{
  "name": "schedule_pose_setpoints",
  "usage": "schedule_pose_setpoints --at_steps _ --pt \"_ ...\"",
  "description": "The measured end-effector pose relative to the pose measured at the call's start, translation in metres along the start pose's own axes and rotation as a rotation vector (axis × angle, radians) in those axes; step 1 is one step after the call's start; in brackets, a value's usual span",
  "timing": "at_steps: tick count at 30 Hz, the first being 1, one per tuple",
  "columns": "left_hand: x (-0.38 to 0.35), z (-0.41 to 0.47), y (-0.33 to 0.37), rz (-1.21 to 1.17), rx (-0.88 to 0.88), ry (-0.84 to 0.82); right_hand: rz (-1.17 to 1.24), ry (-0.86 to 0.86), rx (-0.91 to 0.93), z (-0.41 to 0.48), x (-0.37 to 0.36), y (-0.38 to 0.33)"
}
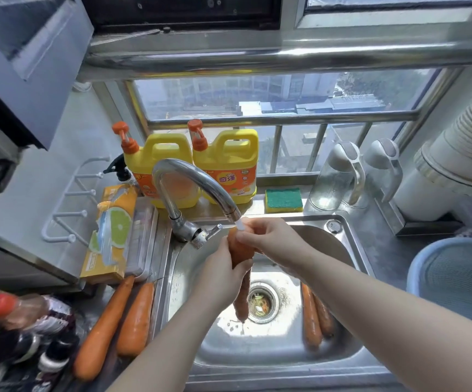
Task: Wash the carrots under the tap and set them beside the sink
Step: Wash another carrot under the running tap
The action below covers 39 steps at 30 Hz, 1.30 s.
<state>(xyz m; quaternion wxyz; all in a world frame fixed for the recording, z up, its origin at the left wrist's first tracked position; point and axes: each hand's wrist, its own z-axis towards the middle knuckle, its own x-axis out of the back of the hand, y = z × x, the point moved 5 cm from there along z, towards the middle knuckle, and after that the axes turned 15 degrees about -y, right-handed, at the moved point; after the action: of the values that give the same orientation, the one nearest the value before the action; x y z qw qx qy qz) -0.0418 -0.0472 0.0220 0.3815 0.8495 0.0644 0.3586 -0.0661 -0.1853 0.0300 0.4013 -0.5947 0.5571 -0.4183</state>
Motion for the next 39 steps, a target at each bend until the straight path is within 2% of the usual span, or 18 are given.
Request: schedule_pose_setpoints --at_steps 2,6,7,11,15,19,23,28,33,36,39 --pt "0.001 0.002 0.003 0.017 -0.016 0.037 -0.140 0.123 0.013 0.000 -0.002 -0.004" --pt "0.003 0.000 0.003 -0.011 -0.015 0.021 -0.095 -0.039 0.012 0.002 0.001 -0.005" --pt "0.003 -0.001 0.005 -0.007 -0.018 0.028 -0.094 -0.035 0.009 0.001 0.002 -0.005" --pt "0.003 -0.002 0.012 0.031 -0.024 0.076 -0.169 0.148 0.050 -0.002 -0.002 -0.009" --pt "0.003 -0.004 0.008 -0.002 -0.017 0.063 -0.071 -0.038 0.037 -0.001 -0.001 -0.007" --pt "0.000 -0.006 0.011 -0.007 -0.015 0.101 -0.234 0.087 0.036 0.000 -0.005 -0.009" --pt "0.004 -0.007 0.008 -0.027 -0.006 0.072 -0.062 -0.117 0.015 0.001 0.000 -0.007" --pt "0.004 -0.007 0.016 0.053 -0.019 0.097 -0.192 0.067 -0.004 0.000 0.000 -0.010" --pt "0.005 -0.010 0.013 -0.021 -0.016 0.085 0.068 -0.108 -0.029 -0.003 0.004 -0.012" --pt "0.002 -0.010 0.016 0.003 -0.016 0.100 -0.169 0.024 -0.008 -0.004 0.001 -0.017" --pt "0.005 -0.010 0.012 -0.024 -0.022 0.080 -0.153 -0.047 0.000 -0.004 0.002 -0.017"
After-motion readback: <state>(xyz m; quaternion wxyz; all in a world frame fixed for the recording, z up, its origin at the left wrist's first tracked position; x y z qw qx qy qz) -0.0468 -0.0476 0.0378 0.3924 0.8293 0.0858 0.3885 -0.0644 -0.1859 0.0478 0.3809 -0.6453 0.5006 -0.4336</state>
